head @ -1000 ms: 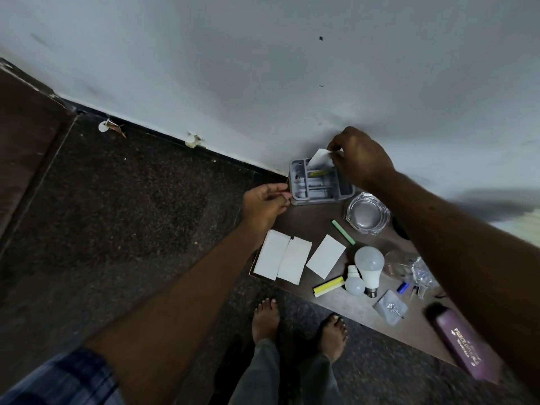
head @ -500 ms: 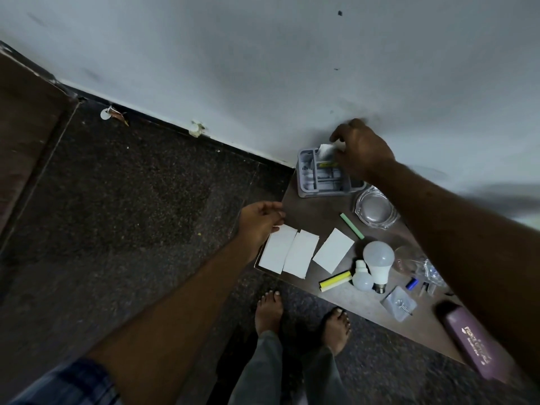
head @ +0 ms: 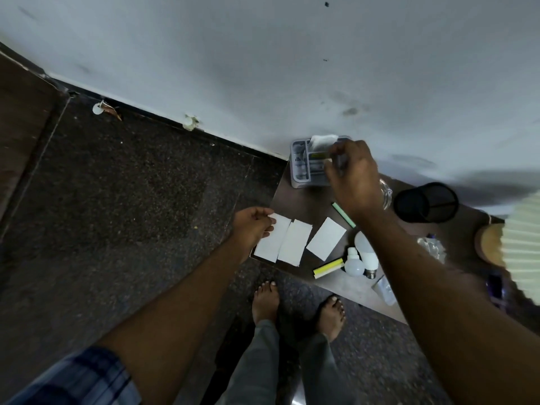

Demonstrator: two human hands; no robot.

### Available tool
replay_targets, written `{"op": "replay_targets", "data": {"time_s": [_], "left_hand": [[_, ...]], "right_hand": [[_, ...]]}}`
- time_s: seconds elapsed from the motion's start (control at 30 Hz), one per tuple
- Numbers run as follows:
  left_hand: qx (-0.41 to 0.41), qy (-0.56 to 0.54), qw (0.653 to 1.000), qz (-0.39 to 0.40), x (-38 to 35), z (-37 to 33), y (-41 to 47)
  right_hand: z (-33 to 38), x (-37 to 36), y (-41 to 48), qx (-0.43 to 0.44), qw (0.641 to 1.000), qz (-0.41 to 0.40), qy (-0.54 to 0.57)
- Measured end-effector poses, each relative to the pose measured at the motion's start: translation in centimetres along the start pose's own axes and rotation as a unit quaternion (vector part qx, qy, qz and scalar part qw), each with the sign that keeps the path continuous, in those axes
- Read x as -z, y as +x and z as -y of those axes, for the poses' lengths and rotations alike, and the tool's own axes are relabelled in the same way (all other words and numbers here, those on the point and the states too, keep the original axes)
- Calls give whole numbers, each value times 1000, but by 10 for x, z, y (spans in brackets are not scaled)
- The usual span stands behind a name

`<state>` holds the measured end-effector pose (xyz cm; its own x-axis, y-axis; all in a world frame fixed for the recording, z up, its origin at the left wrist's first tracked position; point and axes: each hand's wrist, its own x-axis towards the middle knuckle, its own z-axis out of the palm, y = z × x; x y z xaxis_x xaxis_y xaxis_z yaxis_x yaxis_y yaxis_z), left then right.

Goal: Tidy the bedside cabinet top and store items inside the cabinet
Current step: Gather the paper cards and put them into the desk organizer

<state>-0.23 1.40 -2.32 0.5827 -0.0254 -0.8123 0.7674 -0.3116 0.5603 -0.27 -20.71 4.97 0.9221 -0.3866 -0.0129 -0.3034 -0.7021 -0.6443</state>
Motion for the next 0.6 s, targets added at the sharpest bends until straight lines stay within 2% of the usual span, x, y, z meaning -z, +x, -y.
{"op": "replay_targets", "data": {"time_s": [0.2, 0.33, 0.47, 0.6], "left_hand": [[-31, 31, 999, -12, 3, 11, -9], [-73, 91, 991, -65, 7, 24, -3], [-69, 121, 987, -81, 10, 38, 1], [-53, 136, 987, -65, 11, 46, 7]], "right_hand": [[-3, -14, -48, 1, 999, 48, 8], [-14, -29, -70, -3, 998, 66, 0], [-16, -56, -97, 8, 993, 105, -53], [-8, -86, -115, 19, 977, 169, -128]]}}
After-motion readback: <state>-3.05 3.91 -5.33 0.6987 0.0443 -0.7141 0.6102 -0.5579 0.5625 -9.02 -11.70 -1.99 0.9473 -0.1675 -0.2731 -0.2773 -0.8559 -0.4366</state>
